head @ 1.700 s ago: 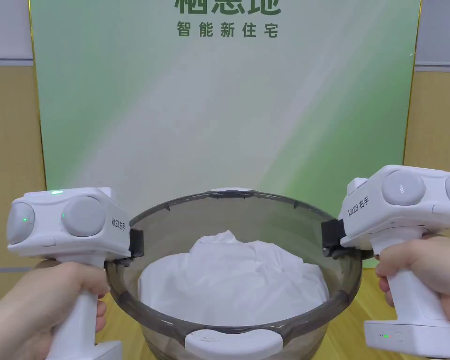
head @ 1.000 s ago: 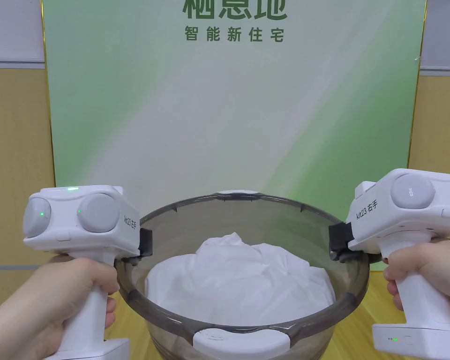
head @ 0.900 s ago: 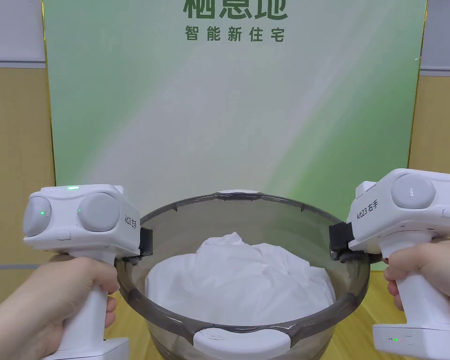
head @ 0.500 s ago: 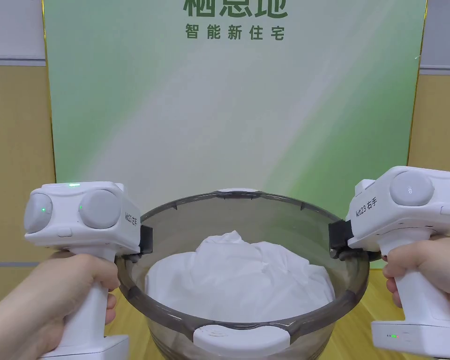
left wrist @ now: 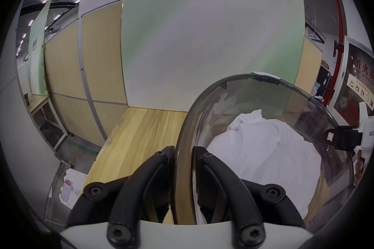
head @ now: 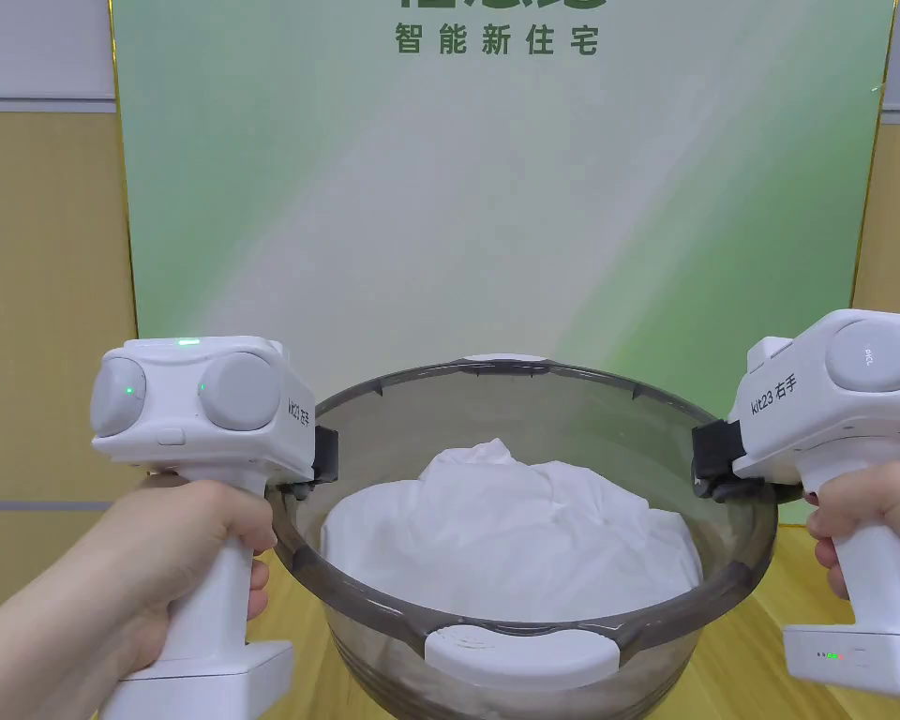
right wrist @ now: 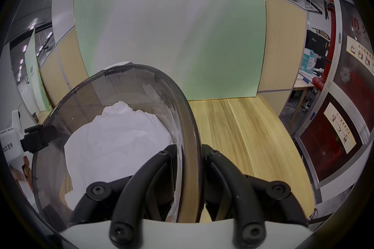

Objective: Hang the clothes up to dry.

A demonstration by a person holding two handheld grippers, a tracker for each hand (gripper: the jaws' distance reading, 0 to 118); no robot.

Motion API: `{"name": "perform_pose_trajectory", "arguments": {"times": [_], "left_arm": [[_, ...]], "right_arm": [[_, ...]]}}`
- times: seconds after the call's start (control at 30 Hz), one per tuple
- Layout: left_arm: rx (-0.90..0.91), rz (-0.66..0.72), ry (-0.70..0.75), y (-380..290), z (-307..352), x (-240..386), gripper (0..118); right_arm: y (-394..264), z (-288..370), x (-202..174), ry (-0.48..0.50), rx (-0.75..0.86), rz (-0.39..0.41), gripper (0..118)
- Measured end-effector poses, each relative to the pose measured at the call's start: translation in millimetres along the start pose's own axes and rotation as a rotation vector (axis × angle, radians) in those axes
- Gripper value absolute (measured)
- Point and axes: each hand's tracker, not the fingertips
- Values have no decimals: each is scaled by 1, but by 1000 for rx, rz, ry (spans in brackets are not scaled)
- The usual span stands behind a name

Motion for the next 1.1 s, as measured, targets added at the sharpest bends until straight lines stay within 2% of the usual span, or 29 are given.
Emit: {"name": "perform_pose_trajectory", "arguments": {"times": [0.27, 0.37, 0.5, 0.67, 0.8, 1.0, 1.1], "left_arm": [[2, 38, 3, 0, -8, -3, 18], [1, 27, 1, 8, -18, -3, 18], [3, 38, 6, 25, -39, -1, 18], [-6, 26, 13, 43, -77, 8, 18], [-26, 33, 7, 44, -113, 15, 18], [-92, -3, 18, 16, -176, 25, 18], [-144, 9, 51, -9, -200, 33, 18]], "right_arm": [[0, -11, -2, 5, -6, 3, 20], [13, -23, 1, 18, -14, -24, 20], [33, -44, 2, 10, -10, -19, 20], [59, -82, 11, 8, -23, -43, 20], [64, -120, 17, -18, -48, -29, 20], [47, -187, 30, -45, -124, -30, 20], [25, -221, 37, -45, -224, -46, 20]]}}
